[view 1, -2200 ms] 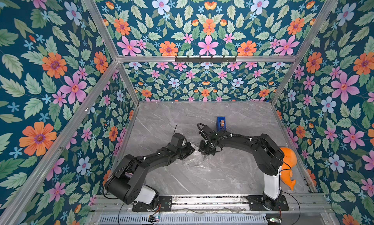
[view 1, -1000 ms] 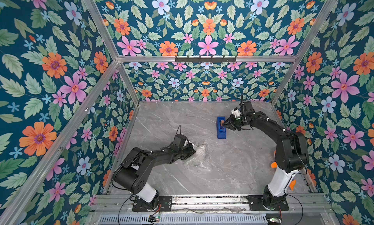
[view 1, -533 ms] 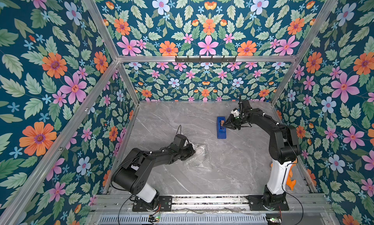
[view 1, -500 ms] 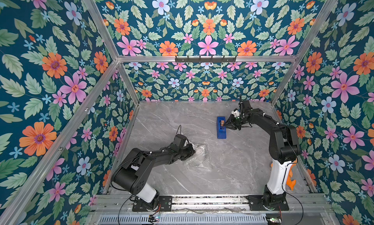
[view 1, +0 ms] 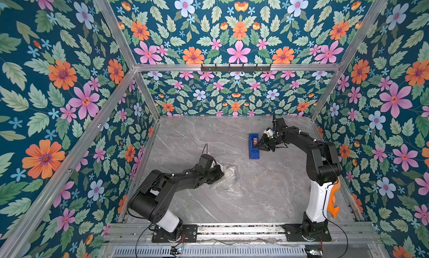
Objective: Wrap dinner plates in bubble wrap
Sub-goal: Pull the tape from the tape cutter.
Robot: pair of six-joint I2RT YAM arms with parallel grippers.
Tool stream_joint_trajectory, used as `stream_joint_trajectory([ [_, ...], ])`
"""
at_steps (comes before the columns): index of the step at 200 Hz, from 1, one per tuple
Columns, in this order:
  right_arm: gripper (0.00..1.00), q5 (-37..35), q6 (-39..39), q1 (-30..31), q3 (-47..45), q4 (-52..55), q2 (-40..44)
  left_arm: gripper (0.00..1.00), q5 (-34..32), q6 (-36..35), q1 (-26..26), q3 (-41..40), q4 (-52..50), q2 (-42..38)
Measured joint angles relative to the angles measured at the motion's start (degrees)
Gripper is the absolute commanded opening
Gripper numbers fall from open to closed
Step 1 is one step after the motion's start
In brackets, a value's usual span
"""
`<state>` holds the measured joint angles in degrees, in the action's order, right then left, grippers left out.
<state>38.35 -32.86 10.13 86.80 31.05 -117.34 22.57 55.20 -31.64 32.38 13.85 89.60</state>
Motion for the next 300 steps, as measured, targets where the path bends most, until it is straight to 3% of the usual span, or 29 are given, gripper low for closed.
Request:
stream_joint_trajectory([
  [80,0.01,1.95,-1.11,-0.17,-1.01,-1.64,-0.57,0.00,0.00,0.02,-0.13,-0.11,0.37,0.15],
  [91,0.03,1.95,-1.07,-0.20,-1.01,-1.64,-0.48,0.00,0.00,0.02,-0.20,-0.11,0.44,0.17],
  [107,0.19,1.86,-1.18,-0.26,-1.25,-1.66,-0.13,0.00,0.00,0.02,-0.26,-0.15,0.72,0.35],
  [115,0.23,1.68,-1.46,-0.39,-1.27,-1.64,-0.02,0.00,0.00,0.04,-0.28,-0.20,0.87,0.42],
  [300,0.24,6.34,-1.70,-2.60,-1.92,-2.93,-0.70,0.00,-0.07,0.39,-0.83,-0.44,2.38,0.92],
])
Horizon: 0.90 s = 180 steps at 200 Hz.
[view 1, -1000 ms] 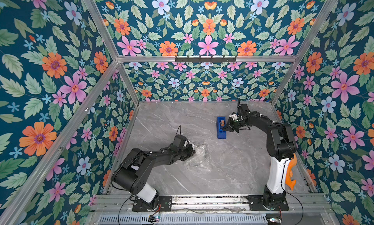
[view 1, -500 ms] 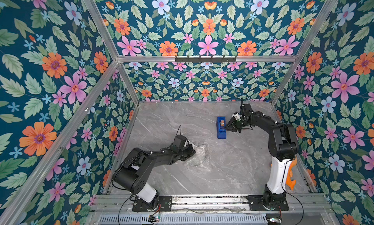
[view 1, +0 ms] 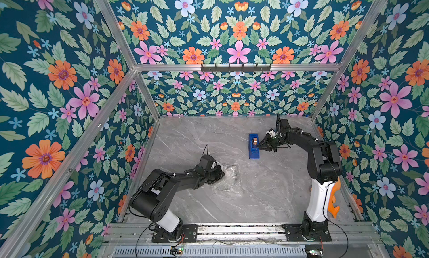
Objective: Wrap dinner plates in bubble wrap
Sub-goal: Pull the tape from the tape cutter.
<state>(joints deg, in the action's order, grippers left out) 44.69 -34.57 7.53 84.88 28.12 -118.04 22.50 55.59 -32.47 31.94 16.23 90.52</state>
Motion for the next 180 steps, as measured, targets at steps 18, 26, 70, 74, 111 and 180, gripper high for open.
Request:
stream_joint_trajectory([
  [18,0.24,0.46,-0.81,0.26,-0.72,-1.20,0.66,0.00,0.04,0.00,-0.02,0.00,0.11,0.09],
  [26,0.24,0.81,-0.83,0.74,-0.90,-1.90,0.68,0.00,0.04,0.00,-0.04,0.00,0.13,0.09],
  [70,0.19,0.92,-1.09,0.94,-1.16,-2.49,1.92,0.00,0.04,0.00,-0.04,0.00,0.20,0.11],
  [74,0.19,0.94,-1.07,1.01,-1.01,-2.38,1.79,0.00,0.04,0.00,-0.04,0.00,0.20,0.11],
  [111,0.19,0.70,-1.07,1.11,-0.48,-1.95,0.42,0.00,0.04,0.00,-0.04,0.02,0.17,0.11],
  [180,0.12,1.09,-0.81,1.14,-0.24,-1.90,-0.76,0.00,0.07,0.00,-0.04,0.17,0.17,0.28],
])
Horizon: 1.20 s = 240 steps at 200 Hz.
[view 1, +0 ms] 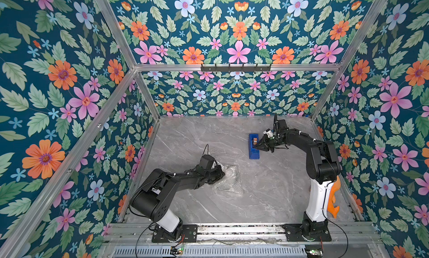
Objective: Wrap dinner plates in bubble wrap
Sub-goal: Pull the tape from the tape cutter.
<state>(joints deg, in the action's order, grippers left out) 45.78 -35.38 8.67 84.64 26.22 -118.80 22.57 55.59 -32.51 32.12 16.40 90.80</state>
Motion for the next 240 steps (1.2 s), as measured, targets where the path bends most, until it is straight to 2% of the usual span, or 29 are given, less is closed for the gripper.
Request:
stream_joint_trajectory([
  [30,0.00,-0.15,0.00,0.00,0.00,0.26,-0.02,0.00,0.00,0.00,-0.04,0.00,0.13,0.11],
  [130,0.00,0.09,-1.99,1.97,2.38,-0.66,4.81,0.00,0.17,0.02,-0.11,-0.48,1.64,0.46],
  [240,0.00,-4.61,-4.15,5.64,-16.26,-5.18,15.56,0.00,1.38,0.72,-0.11,-1.31,5.07,1.62],
])
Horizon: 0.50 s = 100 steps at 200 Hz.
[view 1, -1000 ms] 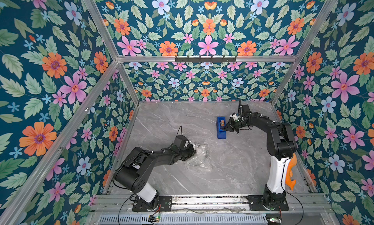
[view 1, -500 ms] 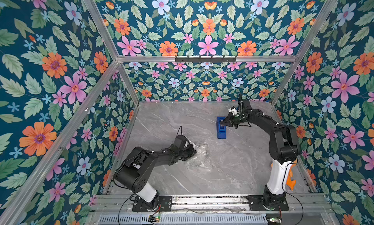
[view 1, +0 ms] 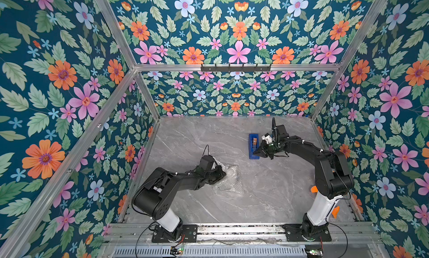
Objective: Wrap dinner plates in bubble wrap
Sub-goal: Pull the tape from the tape cutter, then tear off the tape using the Tape Cutter.
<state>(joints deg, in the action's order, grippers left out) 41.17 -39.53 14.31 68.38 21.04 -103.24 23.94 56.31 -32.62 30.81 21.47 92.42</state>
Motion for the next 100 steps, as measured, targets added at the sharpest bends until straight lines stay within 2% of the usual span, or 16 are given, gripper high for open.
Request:
stream_joint_trajectory([
  [100,0.00,-4.37,1.86,0.55,-2.67,0.68,0.17,0.00,0.04,0.15,0.00,-0.09,0.22,-0.02],
])
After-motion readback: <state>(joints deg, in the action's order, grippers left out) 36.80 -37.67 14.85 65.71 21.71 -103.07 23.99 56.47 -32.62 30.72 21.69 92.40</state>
